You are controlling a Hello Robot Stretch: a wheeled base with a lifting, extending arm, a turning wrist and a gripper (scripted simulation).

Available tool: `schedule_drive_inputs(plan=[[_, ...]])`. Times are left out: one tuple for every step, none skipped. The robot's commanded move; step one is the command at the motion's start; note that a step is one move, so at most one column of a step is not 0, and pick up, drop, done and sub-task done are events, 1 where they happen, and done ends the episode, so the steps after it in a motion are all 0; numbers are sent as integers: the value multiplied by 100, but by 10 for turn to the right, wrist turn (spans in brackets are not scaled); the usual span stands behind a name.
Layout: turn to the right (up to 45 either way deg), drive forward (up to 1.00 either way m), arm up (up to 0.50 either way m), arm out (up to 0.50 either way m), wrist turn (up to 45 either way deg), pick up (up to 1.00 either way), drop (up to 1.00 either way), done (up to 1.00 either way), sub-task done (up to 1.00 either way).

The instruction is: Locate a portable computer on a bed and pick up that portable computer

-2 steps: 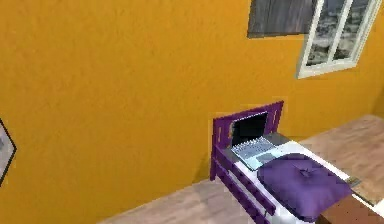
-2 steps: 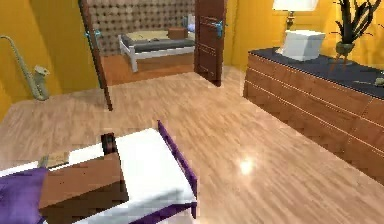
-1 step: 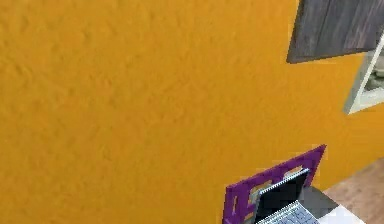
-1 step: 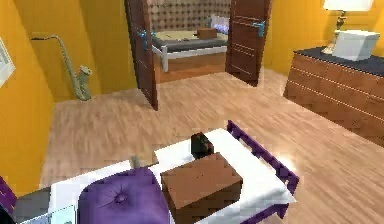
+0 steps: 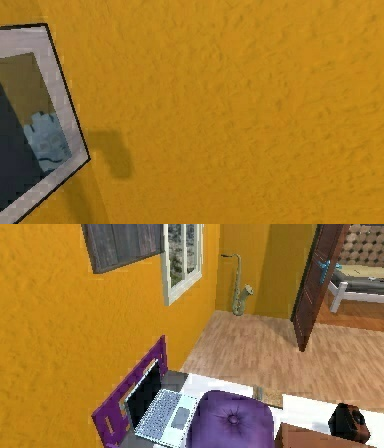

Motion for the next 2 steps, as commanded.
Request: schedule_drive_inputs(plan=[[0, 0, 46, 0, 0, 0, 0, 0, 0], [0, 0, 0, 30, 0, 0, 0, 0, 0]])
